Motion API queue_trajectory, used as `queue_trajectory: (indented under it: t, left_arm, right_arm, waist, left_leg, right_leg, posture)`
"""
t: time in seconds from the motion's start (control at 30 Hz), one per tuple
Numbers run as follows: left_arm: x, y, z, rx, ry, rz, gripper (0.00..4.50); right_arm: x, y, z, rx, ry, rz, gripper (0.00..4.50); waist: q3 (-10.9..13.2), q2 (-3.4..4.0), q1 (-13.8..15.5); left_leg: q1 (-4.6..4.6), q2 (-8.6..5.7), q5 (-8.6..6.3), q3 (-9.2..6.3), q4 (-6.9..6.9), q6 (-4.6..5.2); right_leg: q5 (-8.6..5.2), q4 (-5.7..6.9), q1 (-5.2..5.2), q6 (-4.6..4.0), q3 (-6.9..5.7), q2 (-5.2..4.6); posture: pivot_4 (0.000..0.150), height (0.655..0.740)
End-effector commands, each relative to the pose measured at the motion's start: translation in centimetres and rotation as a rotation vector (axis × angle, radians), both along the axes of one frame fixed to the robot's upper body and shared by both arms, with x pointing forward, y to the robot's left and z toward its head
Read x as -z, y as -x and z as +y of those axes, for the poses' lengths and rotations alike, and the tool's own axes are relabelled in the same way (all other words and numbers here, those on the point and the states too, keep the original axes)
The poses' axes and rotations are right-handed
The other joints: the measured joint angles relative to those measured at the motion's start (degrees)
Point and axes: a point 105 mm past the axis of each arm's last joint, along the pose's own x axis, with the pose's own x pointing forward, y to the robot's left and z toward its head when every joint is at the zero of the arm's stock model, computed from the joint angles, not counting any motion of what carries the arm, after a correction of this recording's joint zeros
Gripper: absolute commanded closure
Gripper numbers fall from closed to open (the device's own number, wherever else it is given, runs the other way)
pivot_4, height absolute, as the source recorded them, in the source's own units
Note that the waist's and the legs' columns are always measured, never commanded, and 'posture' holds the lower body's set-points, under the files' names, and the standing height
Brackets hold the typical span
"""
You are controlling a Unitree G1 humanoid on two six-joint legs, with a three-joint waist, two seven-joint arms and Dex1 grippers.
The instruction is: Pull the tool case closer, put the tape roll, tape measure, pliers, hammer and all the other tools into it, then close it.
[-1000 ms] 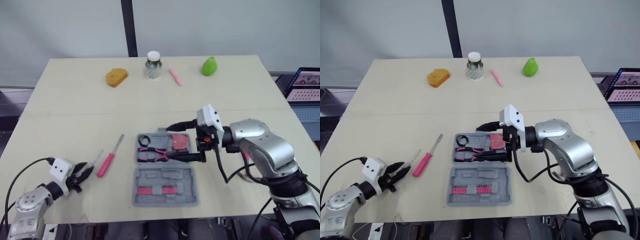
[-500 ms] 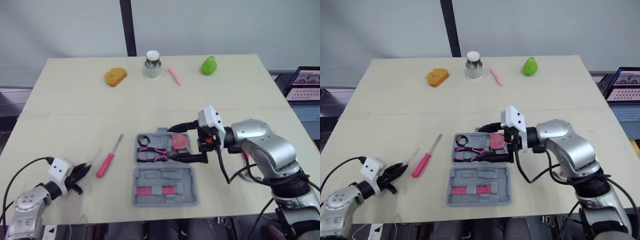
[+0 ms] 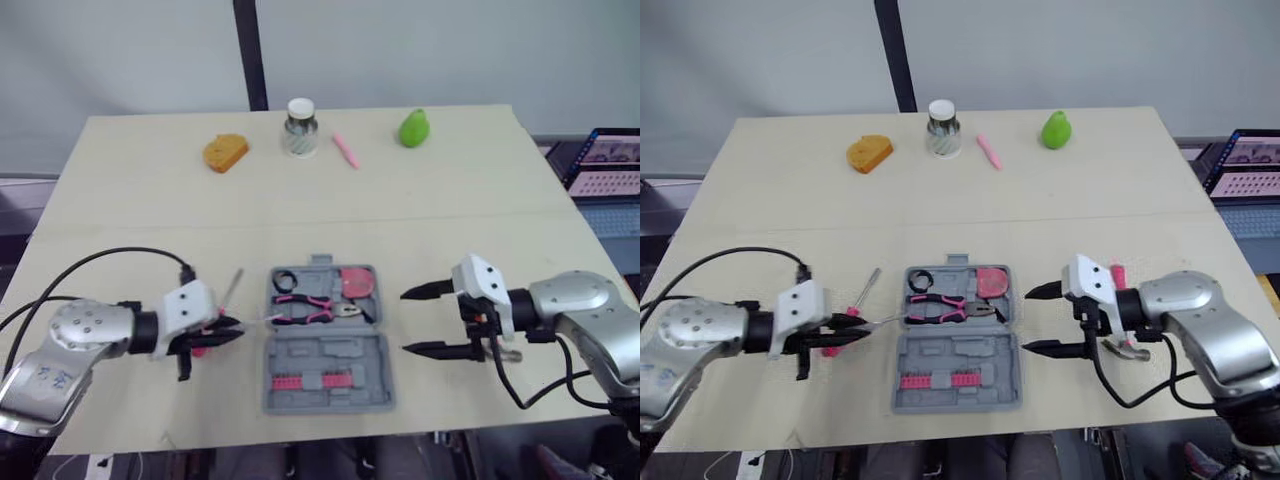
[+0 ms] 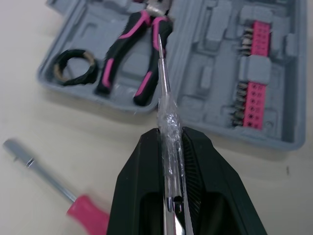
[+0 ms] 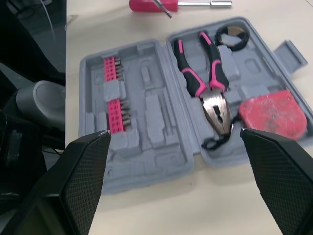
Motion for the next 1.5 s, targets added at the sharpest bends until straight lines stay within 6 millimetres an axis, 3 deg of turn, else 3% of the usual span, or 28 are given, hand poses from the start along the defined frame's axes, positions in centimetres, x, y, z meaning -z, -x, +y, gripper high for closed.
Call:
queue_trajectory:
  t: [0.03, 0.3, 0.77, 1.2, 1.5]
  left_arm:
    - [-0.2, 0.3, -1.5, 0.078, -0.073, 0.043, 4.41]
    - [-0.2, -1.0, -5.0, 0.109, -0.112, 0.070, 4.41]
    - [0.3, -2.0, -8.6, 0.164, -0.181, 0.075, 4.41]
    - [1.4, -2.4, -9.8, 0.151, -0.232, 0.076, 4.41]
    - [1.1, -2.2, -10.8, 0.143, -0.230, 0.082, 4.41]
  right_arm:
    - [-1.4, 0.7, -0.1, -0.028, 0.011, -0.052, 0.00]
    - [-1.5, 1.3, -0.2, -0.018, 0.020, -0.040, 0.00]
    - [-1.6, 0.6, -1.1, 0.013, 0.034, -0.028, 0.00]
    - [-1.9, 0.5, -1.3, 0.033, 0.048, -0.034, 0.00]
    - [-1.8, 0.5, -1.1, 0.035, 0.044, -0.039, 0.00]
  waist:
    - [0.0, 0.02, 0.2]
    - [0.0, -0.03, 1.6]
    - [0.1, -0.12, 1.7]
    - [0.1, -0.15, 1.8]
    - [0.1, -0.15, 1.9]
  left_leg:
    - [0.00, 0.00, 0.02, 0.00, 0.00, -0.02]
    - [-0.05, -0.05, 0.00, 0.04, 0.12, 0.03]
    - [-0.11, -0.08, 0.02, 0.02, 0.28, 0.05]
    - [-0.19, -0.07, 0.01, -0.04, 0.55, 0.08]
    - [-0.29, -0.07, -0.02, -0.15, 0.77, 0.13]
  right_leg:
    - [0.00, 0.05, 0.00, -0.01, 0.01, 0.00]
    - [0.00, 0.02, -0.01, -0.02, 0.17, 0.04]
    - [0.01, 0.06, 0.00, -0.03, 0.23, 0.10]
    - [0.01, 0.18, 0.01, -0.03, 0.25, 0.11]
    - [0.01, 0.25, 0.02, -0.03, 0.30, 0.11]
  posture:
    - [0.150, 0.7400]
    - [0.150, 0.7400]
    - [0.150, 0.7400]
    - [0.150, 0.7400]
    - [0.150, 0.7400]
